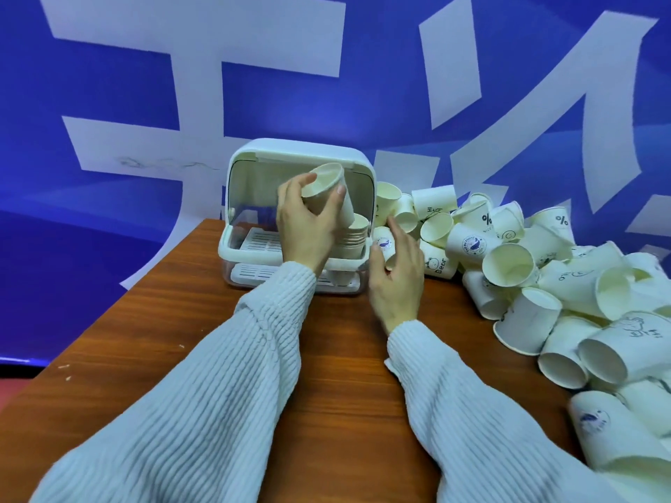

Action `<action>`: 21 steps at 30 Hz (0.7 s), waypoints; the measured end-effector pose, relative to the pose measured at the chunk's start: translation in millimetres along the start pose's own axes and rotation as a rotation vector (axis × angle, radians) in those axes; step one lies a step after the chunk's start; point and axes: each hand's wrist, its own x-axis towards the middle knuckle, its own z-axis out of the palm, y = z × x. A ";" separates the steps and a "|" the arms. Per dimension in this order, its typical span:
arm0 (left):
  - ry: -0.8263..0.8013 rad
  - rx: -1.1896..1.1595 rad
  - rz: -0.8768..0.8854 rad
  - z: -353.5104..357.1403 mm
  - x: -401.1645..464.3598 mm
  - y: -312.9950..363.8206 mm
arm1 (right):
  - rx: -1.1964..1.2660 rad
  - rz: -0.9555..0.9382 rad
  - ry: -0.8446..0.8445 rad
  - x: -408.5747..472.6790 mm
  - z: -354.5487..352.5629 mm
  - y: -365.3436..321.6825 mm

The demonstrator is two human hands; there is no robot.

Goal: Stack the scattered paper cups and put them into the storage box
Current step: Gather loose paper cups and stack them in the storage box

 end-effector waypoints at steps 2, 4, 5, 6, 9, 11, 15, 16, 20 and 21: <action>0.030 0.067 0.086 11.8 7.5 0.7 | 0.025 0.006 -0.041 -1.5 0.9 -1.7; 0.004 0.187 0.141 21.6 14.8 2.2 | 0.031 0.000 -0.058 -1.6 2.2 -1.2; -0.059 0.258 0.160 25.6 17.5 0.5 | 0.037 0.002 -0.061 -2.3 2.7 -0.1; -0.145 0.341 0.179 28.9 18.8 -2.8 | 0.045 0.011 -0.065 -2.6 2.8 0.7; -0.401 0.751 0.209 30.4 14.8 -16.4 | 0.076 0.073 -0.059 0.0 2.6 2.5; -0.504 0.991 0.216 26.8 5.3 -21.3 | 0.092 0.105 -0.039 -0.4 2.1 2.9; -0.602 1.040 0.233 25.9 -7.1 -19.8 | 0.101 0.157 0.040 -0.2 -4.3 0.5; -0.571 1.017 0.257 26.3 -9.0 -18.6 | 0.105 0.161 0.078 -0.7 -7.7 -1.7; -0.299 0.727 0.560 33.5 -42.6 -13.6 | 0.142 0.144 0.263 -2.3 -32.3 -14.9; -0.309 0.611 0.598 40.6 -56.9 -13.0 | 0.157 0.161 0.301 -3.3 -39.5 -15.0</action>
